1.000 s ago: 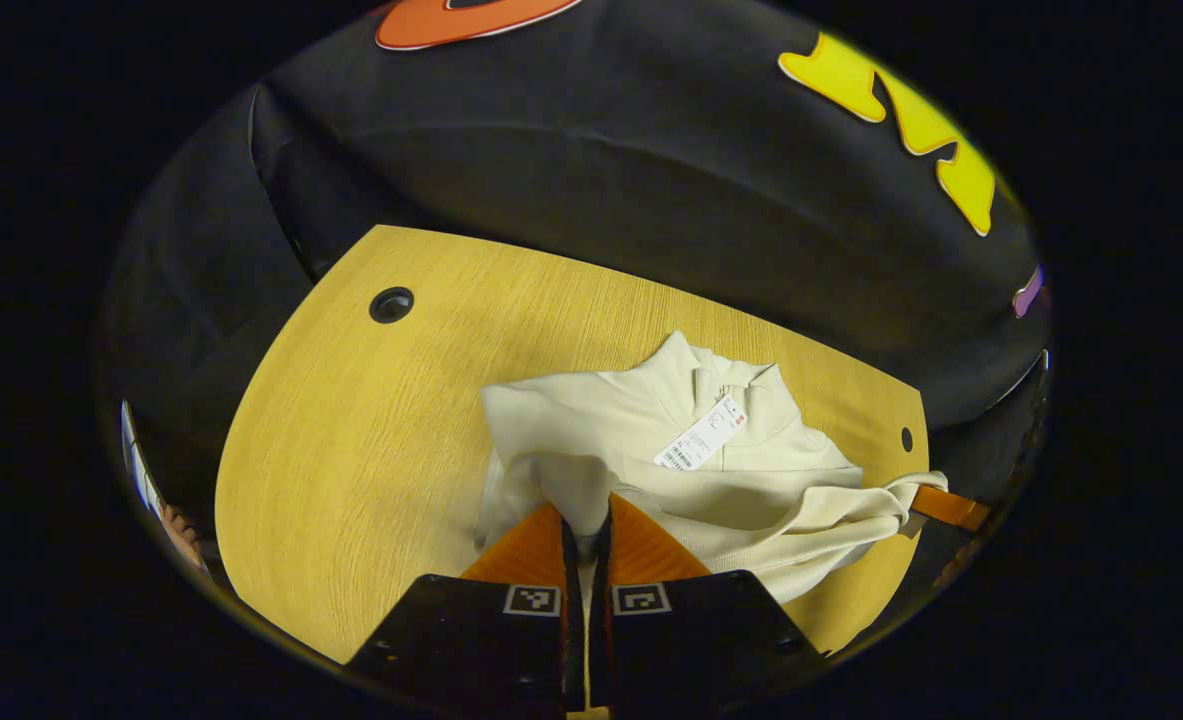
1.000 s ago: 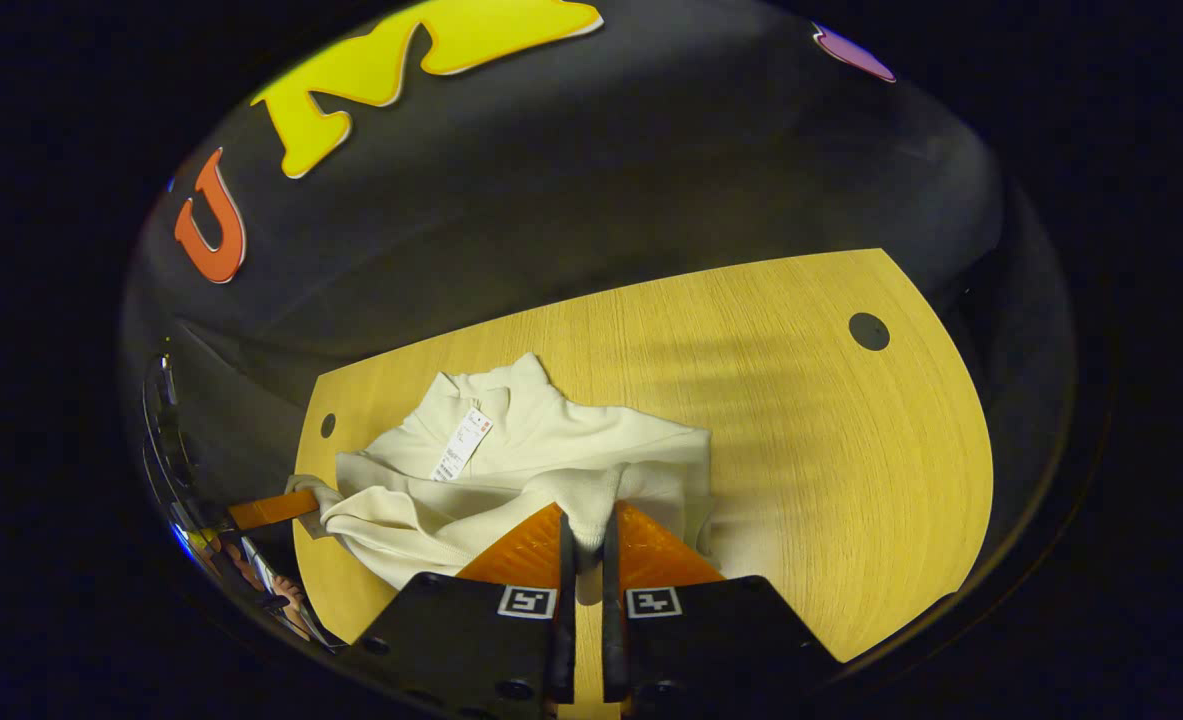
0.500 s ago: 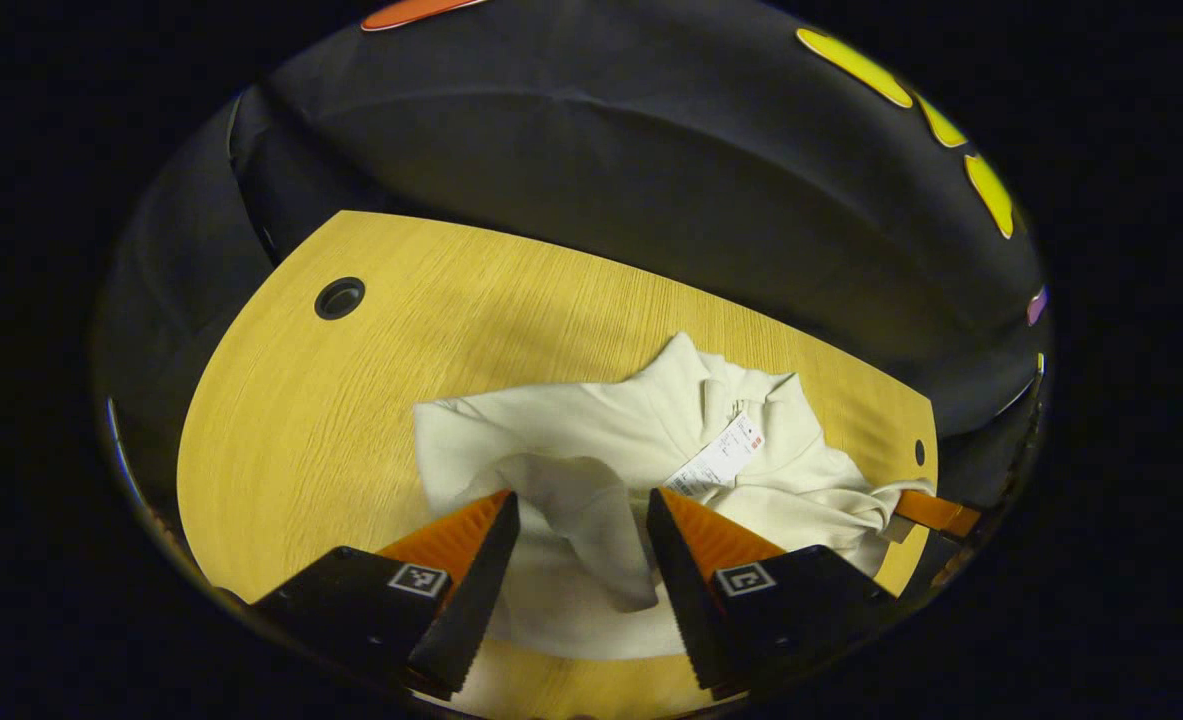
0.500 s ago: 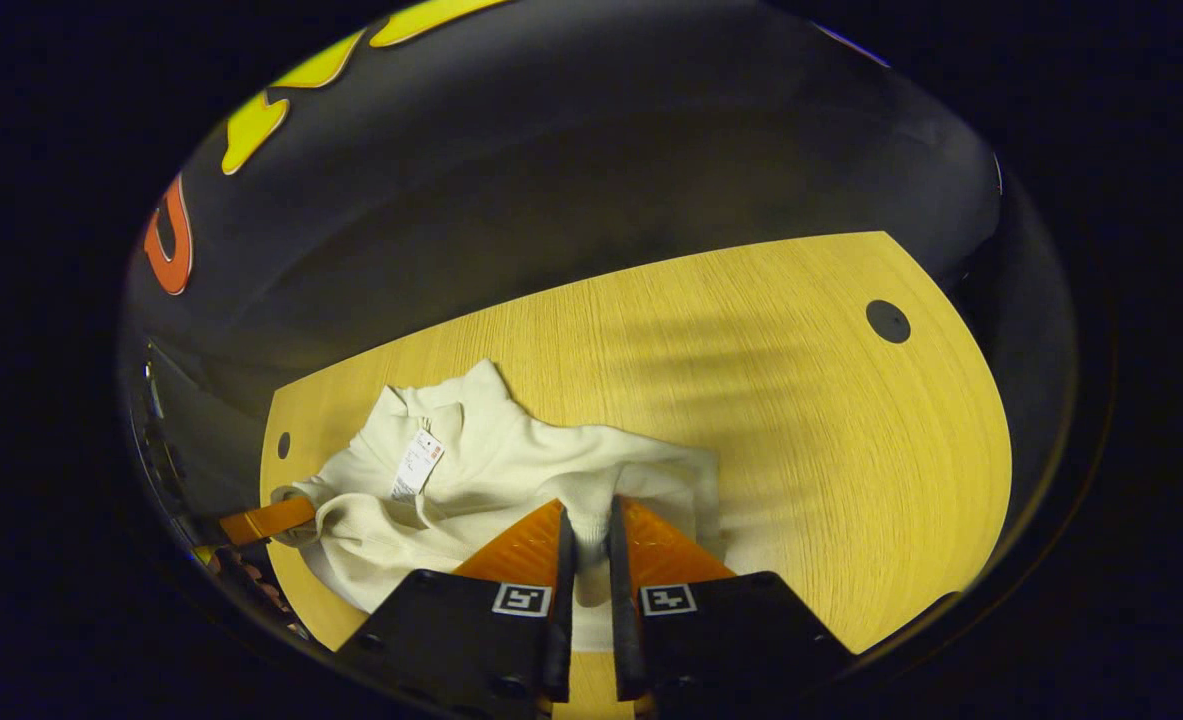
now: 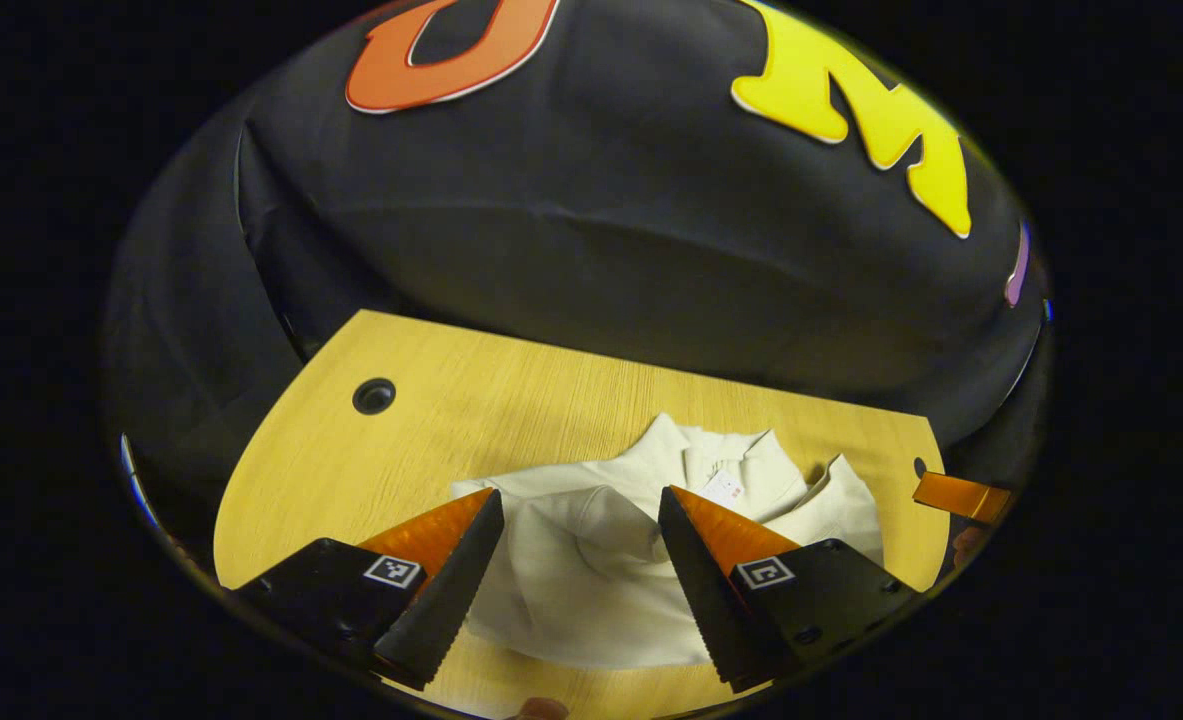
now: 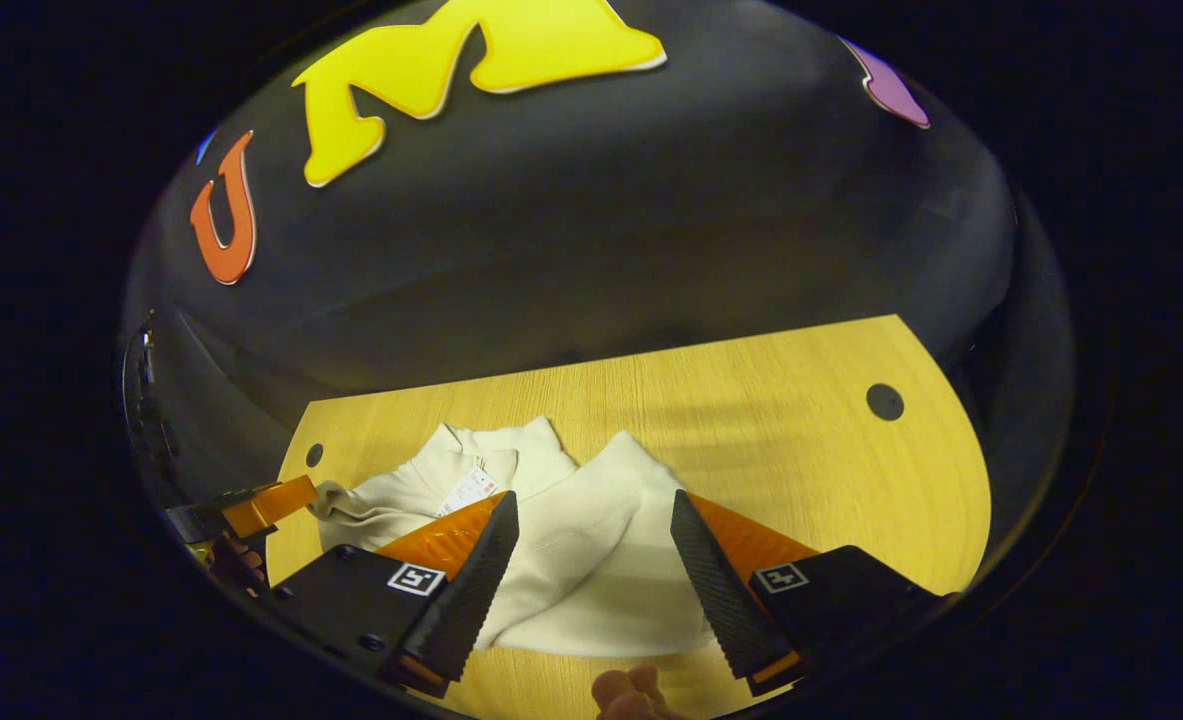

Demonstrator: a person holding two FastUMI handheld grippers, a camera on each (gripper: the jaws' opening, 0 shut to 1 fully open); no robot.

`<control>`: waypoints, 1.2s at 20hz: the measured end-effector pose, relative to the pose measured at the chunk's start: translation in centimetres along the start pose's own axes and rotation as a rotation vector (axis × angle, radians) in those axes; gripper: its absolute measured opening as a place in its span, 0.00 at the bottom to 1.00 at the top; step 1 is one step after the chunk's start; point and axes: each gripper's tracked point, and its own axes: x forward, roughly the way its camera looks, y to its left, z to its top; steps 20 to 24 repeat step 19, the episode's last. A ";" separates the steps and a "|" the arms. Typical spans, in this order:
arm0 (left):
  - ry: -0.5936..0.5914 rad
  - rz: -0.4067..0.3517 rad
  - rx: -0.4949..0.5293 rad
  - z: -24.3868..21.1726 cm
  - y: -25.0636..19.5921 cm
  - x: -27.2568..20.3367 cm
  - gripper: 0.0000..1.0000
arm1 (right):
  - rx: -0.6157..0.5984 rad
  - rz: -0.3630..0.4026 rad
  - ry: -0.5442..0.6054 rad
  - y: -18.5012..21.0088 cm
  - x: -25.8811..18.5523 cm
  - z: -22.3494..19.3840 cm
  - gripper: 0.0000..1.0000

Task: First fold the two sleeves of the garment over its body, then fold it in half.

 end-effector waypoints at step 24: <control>-0.486 0.039 0.168 6.1 -0.9 -29.3 0.98 | -0.146 -0.170 -0.580 2.0 -35.0 2.2 0.98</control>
